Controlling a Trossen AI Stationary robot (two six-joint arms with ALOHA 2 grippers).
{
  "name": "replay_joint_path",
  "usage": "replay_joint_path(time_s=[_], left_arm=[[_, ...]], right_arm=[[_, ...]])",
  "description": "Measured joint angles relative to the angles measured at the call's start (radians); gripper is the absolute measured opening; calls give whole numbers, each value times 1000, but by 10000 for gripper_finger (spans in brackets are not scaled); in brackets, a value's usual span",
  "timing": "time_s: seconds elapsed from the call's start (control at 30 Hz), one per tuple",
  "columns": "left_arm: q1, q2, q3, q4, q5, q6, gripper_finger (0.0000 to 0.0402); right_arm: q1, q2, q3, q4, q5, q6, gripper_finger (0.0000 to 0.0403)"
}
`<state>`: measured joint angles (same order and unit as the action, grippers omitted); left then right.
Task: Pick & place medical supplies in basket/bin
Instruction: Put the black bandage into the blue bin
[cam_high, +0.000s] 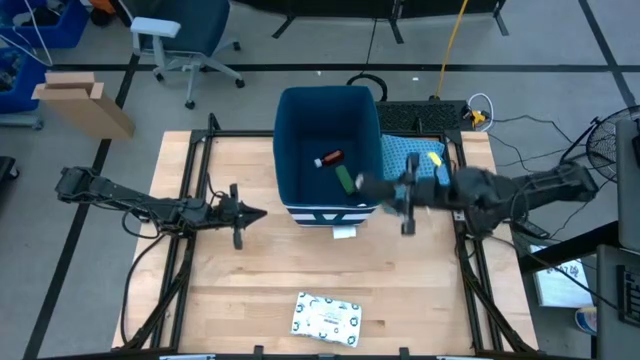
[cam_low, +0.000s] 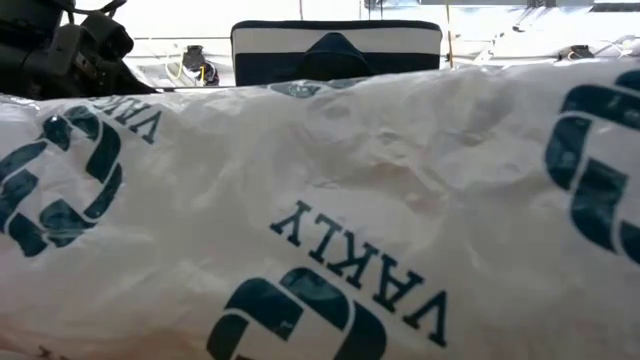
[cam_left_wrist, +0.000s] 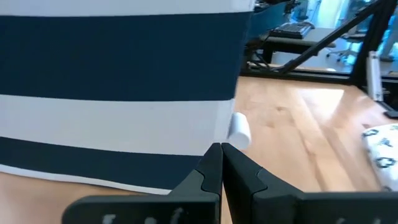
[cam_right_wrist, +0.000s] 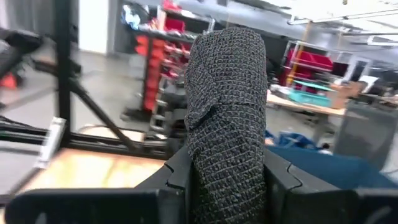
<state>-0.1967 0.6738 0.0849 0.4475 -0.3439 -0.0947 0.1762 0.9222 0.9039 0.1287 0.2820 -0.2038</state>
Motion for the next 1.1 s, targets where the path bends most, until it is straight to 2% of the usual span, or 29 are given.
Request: replay_joint_path(time_s=[0.13,0.33,0.5,0.7,0.93,1.1], left_arm=[[0,0,0,7,-18,3,8],[0,0,0,-1,-18,-12,8],[0,0,0,-1,-21,-13,8],[0,0,0,0,-24,7,8],[0,0,0,2,-24,37,8],[1,0,0,4,-24,40,8]], right_arm=[[-152,111,171,-121,-99,-58,97],[-384,342,379,-279,-126,-104,97],[-520,517,474,-290,-222,-130,97],[-574,687,497,-267,-312,-146,97],[-576,878,500,-294,-327,-151,98],[-575,952,505,-315,-361,-153,98]])
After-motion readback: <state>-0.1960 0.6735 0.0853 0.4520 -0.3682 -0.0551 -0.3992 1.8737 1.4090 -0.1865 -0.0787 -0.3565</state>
